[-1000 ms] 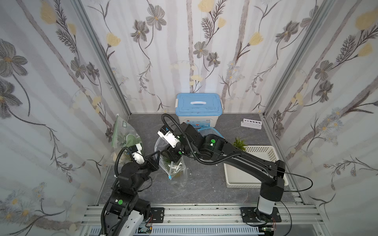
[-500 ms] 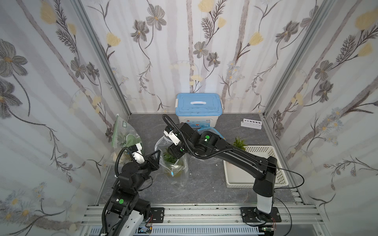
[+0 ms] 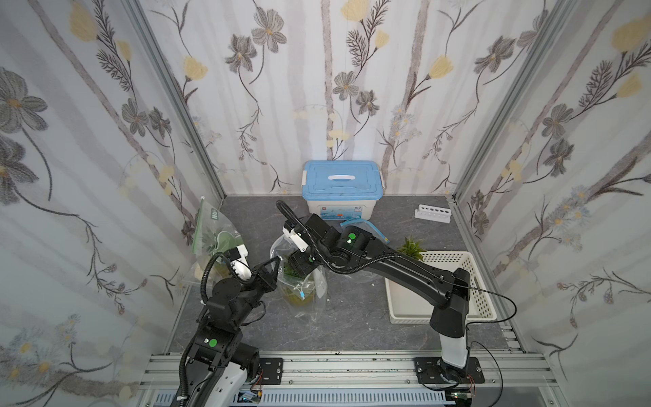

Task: Open the zip-top bag and take out the pineapple
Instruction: Pick up the pineapple from the zipper food storage bag.

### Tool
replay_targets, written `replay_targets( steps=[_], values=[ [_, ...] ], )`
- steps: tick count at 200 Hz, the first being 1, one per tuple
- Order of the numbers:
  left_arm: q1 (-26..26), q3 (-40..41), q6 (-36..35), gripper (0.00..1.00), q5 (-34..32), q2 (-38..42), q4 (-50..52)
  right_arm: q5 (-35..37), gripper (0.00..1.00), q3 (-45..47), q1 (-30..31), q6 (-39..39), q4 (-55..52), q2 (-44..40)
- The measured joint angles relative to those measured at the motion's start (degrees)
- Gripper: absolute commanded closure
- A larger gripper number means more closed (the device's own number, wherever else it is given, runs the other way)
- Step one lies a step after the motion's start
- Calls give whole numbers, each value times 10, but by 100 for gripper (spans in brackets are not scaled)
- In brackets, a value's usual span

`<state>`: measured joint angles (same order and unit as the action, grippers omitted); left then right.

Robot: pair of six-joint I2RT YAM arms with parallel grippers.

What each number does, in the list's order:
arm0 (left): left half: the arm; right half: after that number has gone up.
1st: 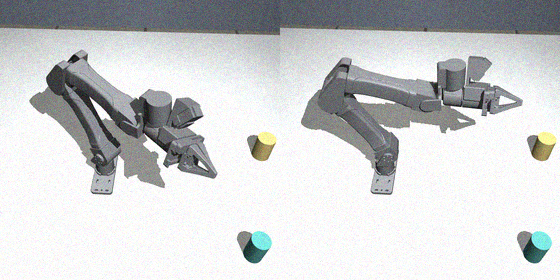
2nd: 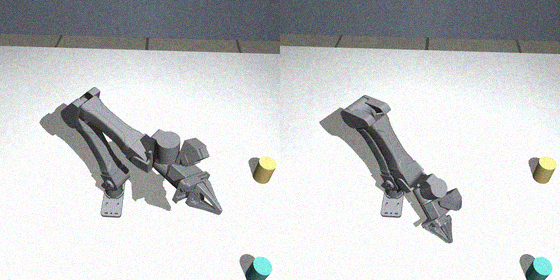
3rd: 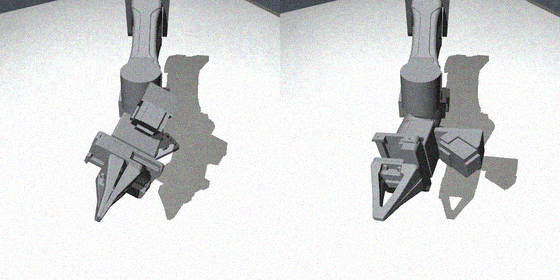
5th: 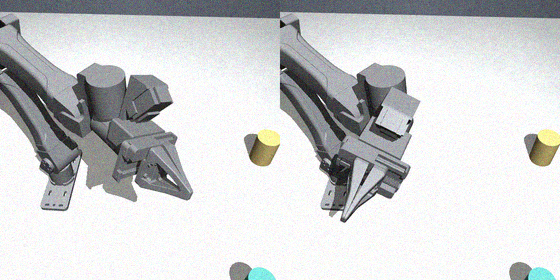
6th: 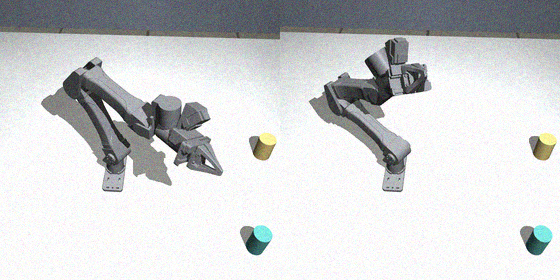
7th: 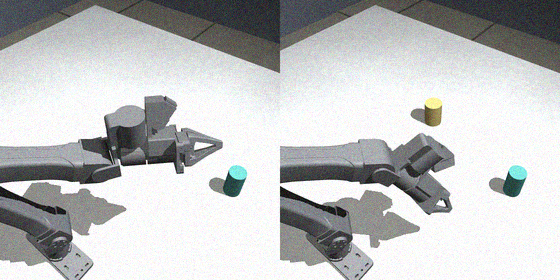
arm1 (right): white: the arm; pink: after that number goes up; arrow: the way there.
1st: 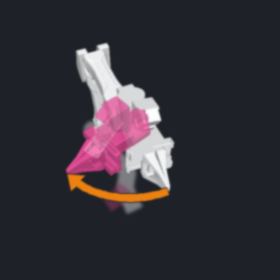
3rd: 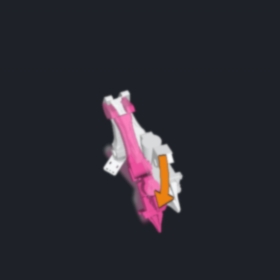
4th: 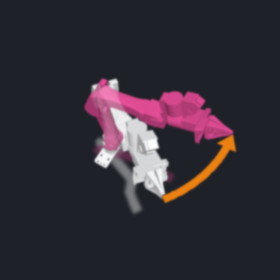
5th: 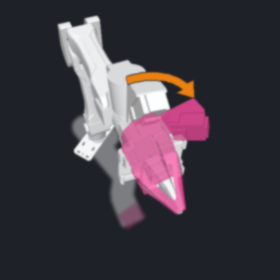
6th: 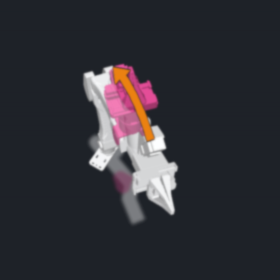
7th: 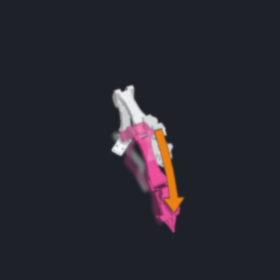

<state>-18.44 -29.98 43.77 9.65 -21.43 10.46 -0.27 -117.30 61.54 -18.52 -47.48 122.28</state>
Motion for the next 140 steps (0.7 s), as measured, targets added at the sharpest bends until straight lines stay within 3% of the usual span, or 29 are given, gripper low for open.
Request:
replay_targets(
  steps=[54,79,97,107,115,131,140],
  values=[
    [0,10,0,100,-7,25,7,-16,38,-5,0,0,-4,36],
    [0,11,0,100,-8,27,7,-21,43,-6,0,0,7,49],
    [0,13,0,100,-9,27,7,-25,57,-4,1,0,23,58],
    [0,15,0,100,-9,28,7,-25,77,-2,2,0,36,62],
    [0,18,0,100,-9,29,7,-25,87,-1,2,-1,45,64],
    [0,20,1,100,-10,33,8,-24,100,5,3,-4,59,63],
    [0,21,1,100,-11,34,9,-16,100,10,3,-4,63,59]
  ],
)
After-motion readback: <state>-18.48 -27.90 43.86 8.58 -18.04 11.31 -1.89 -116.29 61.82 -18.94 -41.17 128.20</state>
